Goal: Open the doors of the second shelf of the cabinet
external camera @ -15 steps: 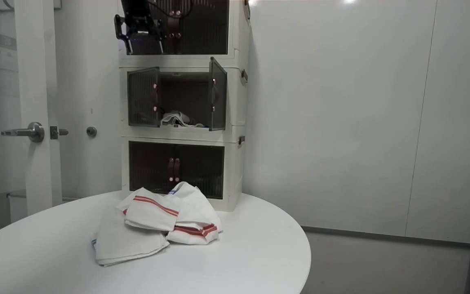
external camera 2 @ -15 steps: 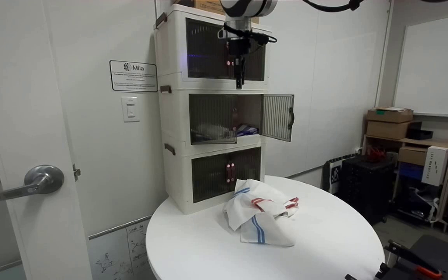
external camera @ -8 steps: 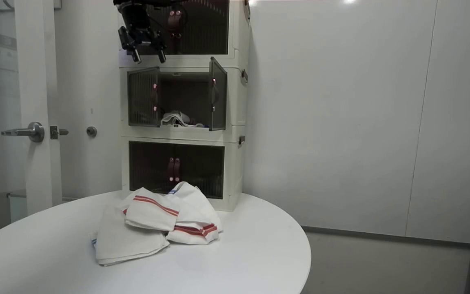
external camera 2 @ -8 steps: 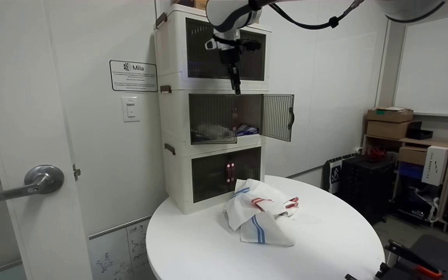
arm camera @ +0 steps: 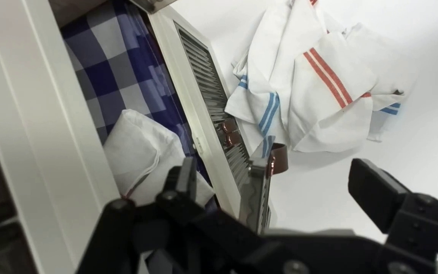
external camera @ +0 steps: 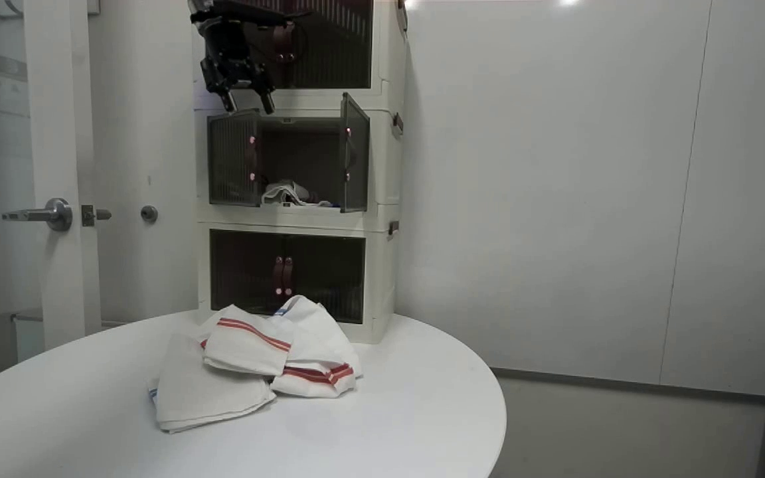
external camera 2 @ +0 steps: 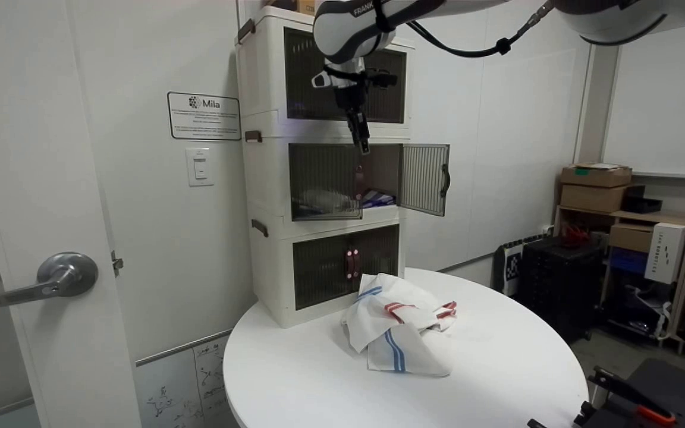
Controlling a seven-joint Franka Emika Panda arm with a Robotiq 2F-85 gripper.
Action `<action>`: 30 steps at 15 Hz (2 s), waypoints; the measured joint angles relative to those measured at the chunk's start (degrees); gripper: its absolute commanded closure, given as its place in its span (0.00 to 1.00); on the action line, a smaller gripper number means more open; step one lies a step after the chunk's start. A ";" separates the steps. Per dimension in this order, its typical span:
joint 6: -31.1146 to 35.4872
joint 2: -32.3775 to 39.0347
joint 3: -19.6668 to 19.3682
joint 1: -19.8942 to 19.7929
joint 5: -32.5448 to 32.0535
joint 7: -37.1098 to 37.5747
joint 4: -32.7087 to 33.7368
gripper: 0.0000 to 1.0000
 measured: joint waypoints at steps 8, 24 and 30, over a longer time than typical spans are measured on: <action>-3.97 1.61 3.41 0.79 6.80 -0.09 -0.24 0.00; -5.55 -1.85 4.21 7.17 5.46 31.39 -4.35 0.00; -8.14 -0.59 3.16 11.06 4.12 52.82 -4.50 0.00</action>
